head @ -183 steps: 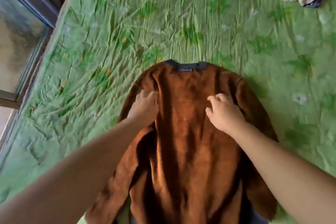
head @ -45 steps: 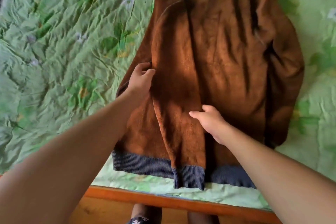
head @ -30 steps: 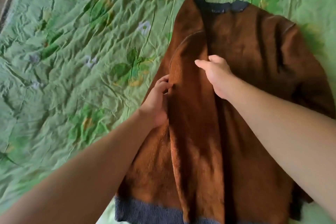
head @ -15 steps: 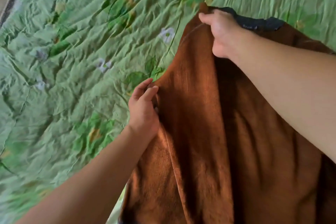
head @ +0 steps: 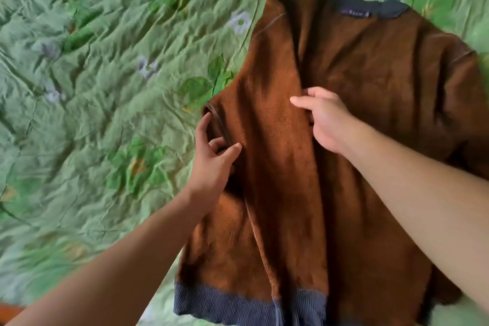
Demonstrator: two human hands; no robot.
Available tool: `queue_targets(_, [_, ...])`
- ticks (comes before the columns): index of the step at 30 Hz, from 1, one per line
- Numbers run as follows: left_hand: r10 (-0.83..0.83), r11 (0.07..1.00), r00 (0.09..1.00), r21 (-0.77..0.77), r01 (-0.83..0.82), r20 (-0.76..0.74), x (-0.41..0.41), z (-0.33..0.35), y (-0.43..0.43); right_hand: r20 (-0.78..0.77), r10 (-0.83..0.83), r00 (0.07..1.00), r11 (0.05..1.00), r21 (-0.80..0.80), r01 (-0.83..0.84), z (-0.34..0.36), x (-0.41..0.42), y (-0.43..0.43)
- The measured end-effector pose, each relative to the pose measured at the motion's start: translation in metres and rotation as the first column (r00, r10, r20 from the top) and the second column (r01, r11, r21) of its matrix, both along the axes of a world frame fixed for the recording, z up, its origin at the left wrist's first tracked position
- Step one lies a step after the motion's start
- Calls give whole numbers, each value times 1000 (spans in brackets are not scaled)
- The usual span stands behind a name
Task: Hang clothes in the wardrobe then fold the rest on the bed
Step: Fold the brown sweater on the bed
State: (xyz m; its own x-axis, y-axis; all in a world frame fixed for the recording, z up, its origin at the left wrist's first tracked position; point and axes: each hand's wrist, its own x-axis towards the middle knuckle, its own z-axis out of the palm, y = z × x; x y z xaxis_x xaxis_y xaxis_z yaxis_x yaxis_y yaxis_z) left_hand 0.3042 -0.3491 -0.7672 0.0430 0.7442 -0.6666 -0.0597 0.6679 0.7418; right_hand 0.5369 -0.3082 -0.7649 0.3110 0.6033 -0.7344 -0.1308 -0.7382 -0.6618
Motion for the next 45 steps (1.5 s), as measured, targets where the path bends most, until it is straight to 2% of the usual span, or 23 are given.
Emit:
queue_targets(2, [-27,1000,998,-2,28,62,-4,1,-23,-93,2,996,997,-77,-10,-2,2,-53])
queue_targets(5, [-99,995,988,-2,100,122,-7,5,-50,-145,-17,989,991,-135,-2,-5,3,-115])
queue_targets(9, [-289,957,956,3,289,59,-7,12,-76,-159,-11,987,986,-163,-16,-3,-1,-166])
queue_targets(12, [-352,927,931,-101,362,99,-5,18,-104,-162,56,985,979,-185,-86,1,-6,-208])
queue_targets(16, [-467,833,873,-260,488,143,-6,18,-161,-159,135,978,947,-270,-175,-4,-14,-273])
queue_targets(18, [-532,793,842,-295,533,90,-7,15,-192,-136,207,969,917,-319,-241,-10,-18,-306])
queue_targets(21, [-628,770,772,-226,597,-102,-8,8,-227,-109,286,952,894,-327,-306,-13,-27,-347])
queue_targets(22, [-662,750,722,-181,636,-202,-8,7,-235,-60,322,945,892,-317,-324,-11,-30,-357])
queue_targets(23, [-700,696,627,-126,707,-342,-7,6,-239,15,363,932,889,-306,-341,-8,-34,-363])
queue_targets(25, [-700,482,313,-101,870,-642,-3,6,-242,161,429,889,877,-311,-367,-3,-39,-372])
queue_targets(26, [-656,384,167,-135,913,-736,1,9,-241,207,460,864,865,-325,-382,1,-40,-374])
queue_targets(28, [-568,268,-22,-210,940,-823,13,16,-236,292,499,816,850,-350,-394,9,-35,-377])
queue_targets(29, [-529,239,-56,-212,948,-847,21,19,-233,354,485,800,863,-341,-372,12,-27,-378])
queue_targets(31, [-510,210,-24,-152,966,-860,44,26,-227,547,339,765,939,-245,-241,17,-3,-379])
queue_targets(33, [-559,175,41,-70,982,-828,76,32,-223,714,74,697,997,-62,-42,21,32,-379])
queue_targets(35, [-603,142,101,18,990,-791,115,35,-226,797,-99,596,993,45,105,18,72,-383])
queue_targets(36, [-622,134,134,64,989,-771,135,34,-230,814,-112,571,984,12,176,15,91,-386])
queue_targets(38, [-666,148,210,149,978,-716,175,29,-239,764,-29,645,947,-186,262,7,120,-394])
queue_targets(40, [-712,172,260,198,965,-652,213,25,-249,641,21,767,923,-306,231,-1,136,-400])
queue_targets(42, [-746,220,288,185,958,-600,244,22,-258,525,-50,850,939,-266,219,-1,148,-401])
queue_targets(43, [-760,277,323,168,946,-564,257,21,-262,493,-124,861,943,-212,257,2,152,-401])
queue_targets(45, [-777,480,487,125,869,-398,278,24,-268,489,-308,816,918,-74,390,13,156,-401])
